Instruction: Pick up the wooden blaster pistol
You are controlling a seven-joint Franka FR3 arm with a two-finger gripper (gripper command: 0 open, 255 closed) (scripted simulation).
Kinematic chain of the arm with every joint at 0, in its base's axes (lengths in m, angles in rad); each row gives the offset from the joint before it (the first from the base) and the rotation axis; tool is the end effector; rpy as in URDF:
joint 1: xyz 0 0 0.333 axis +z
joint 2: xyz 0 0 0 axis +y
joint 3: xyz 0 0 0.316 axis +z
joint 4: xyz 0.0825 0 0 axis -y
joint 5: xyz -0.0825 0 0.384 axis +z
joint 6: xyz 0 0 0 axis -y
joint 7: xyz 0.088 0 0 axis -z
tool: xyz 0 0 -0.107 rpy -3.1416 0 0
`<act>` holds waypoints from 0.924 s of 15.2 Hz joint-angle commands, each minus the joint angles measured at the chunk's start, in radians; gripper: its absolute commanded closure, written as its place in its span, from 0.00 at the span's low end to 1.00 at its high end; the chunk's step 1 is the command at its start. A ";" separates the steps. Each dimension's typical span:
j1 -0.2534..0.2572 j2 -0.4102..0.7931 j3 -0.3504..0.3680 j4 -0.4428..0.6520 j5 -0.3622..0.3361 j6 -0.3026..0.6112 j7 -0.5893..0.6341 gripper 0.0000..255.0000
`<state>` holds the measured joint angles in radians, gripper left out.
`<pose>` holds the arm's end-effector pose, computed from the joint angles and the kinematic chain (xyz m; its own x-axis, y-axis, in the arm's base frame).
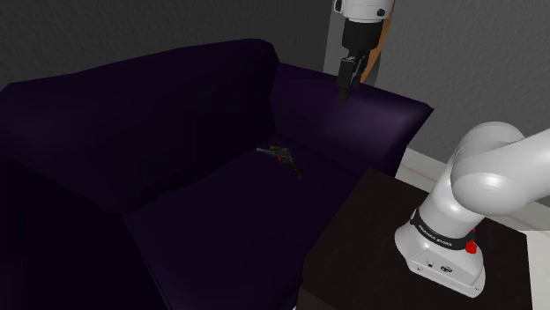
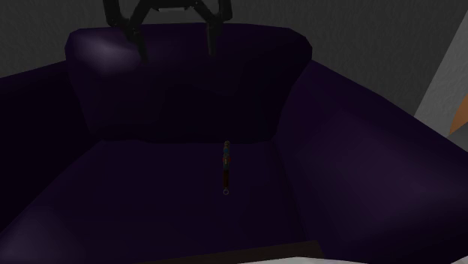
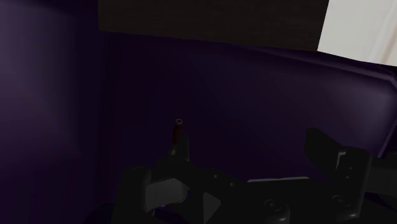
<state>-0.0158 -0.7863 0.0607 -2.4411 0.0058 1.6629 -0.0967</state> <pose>0.3129 0.0187 0.5578 0.9924 0.1232 0.0036 0.1230 -0.9917 0.0377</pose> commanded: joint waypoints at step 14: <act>-0.052 0.497 0.001 0.096 -0.036 0.326 0.053 0.00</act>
<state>-0.0648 -0.3332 0.0607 -2.3656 -0.0267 1.9713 -0.0499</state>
